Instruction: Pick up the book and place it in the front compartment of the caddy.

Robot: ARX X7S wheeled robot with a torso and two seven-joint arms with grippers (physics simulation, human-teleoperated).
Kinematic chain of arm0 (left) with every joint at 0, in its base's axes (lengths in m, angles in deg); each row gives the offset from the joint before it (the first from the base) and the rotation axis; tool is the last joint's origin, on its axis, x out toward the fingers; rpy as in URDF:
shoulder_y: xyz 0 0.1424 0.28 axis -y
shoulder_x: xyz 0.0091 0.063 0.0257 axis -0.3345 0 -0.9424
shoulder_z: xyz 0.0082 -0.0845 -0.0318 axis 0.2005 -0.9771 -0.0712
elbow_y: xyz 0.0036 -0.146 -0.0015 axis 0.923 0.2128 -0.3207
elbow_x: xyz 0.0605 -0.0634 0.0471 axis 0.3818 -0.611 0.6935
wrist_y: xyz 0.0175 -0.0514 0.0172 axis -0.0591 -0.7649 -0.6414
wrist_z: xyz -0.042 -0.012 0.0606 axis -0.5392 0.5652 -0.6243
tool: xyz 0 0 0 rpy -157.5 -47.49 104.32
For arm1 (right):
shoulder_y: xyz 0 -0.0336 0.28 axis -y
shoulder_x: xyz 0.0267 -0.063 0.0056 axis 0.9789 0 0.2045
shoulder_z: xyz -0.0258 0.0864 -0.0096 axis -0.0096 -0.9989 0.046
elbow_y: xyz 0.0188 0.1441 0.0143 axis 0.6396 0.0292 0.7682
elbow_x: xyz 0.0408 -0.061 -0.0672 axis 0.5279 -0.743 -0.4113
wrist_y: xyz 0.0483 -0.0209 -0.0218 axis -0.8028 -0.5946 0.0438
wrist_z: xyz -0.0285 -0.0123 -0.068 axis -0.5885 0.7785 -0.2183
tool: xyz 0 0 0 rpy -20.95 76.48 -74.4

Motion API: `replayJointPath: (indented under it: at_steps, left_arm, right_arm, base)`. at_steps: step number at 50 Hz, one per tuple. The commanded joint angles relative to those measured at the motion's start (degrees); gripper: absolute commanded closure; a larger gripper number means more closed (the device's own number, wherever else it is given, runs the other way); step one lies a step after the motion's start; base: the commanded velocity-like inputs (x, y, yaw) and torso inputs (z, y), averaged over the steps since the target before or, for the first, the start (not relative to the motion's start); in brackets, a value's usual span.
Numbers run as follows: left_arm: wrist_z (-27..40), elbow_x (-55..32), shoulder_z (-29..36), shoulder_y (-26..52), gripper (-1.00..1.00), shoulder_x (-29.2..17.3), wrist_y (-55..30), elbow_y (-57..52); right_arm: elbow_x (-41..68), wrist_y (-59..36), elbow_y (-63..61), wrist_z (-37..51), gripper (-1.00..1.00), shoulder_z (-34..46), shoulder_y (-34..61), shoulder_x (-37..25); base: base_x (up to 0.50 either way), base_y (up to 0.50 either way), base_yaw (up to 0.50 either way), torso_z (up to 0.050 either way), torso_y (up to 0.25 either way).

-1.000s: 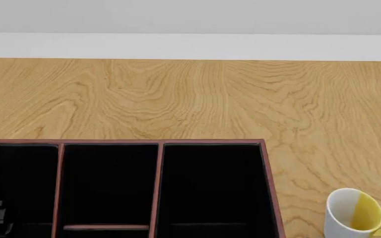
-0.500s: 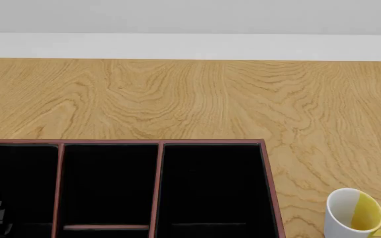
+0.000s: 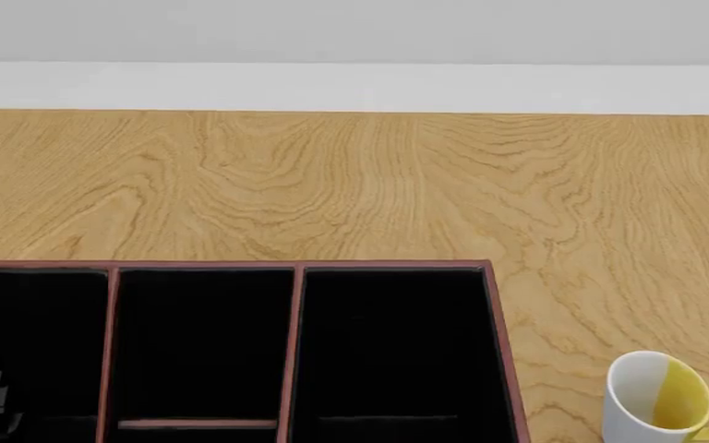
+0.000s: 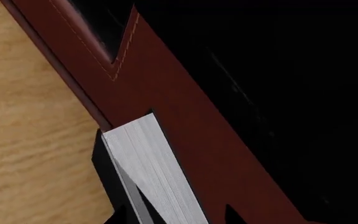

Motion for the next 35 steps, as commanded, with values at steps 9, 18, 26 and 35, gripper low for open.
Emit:
replayJointPath:
  at_steps: [9, 18, 26, 35]
  left_arm:
    - [0.5, -0.5, -0.4, -0.8, -1.00, -0.3, 0.9, -0.1]
    - [0.9, -1.0, -0.7, -0.7, -1.00, -0.5, 0.2, -1.0]
    - [1.1, -1.3, -0.8, -0.8, -1.00, -0.7, 0.1, -1.4]
    - [1.5, -2.2, -1.2, -0.7, -1.00, -0.9, -0.2, -2.0]
  right_arm:
    - [5.4, -2.4, -1.6, 1.7, 1.00, -2.3, -0.7, 2.3]
    - [22.4, -4.6, -4.2, 14.5, 1.00, -3.3, 4.0, 4.2]
    - [36.0, -2.9, -6.1, 26.6, 1.00, 0.5, 9.7, 4.8]
    - [48.2, 1.0, -8.1, 37.8, 1.00, 6.5, 17.7, 6.3]
  base:
    - [0.00, 0.00, 0.00, -0.003, 0.000]
    - [0.00, 0.00, -0.01, -0.002, 0.000]
    - [0.00, 0.00, 0.00, 0.000, 0.000]
    - [0.00, 0.00, 0.00, 0.000, 0.000]
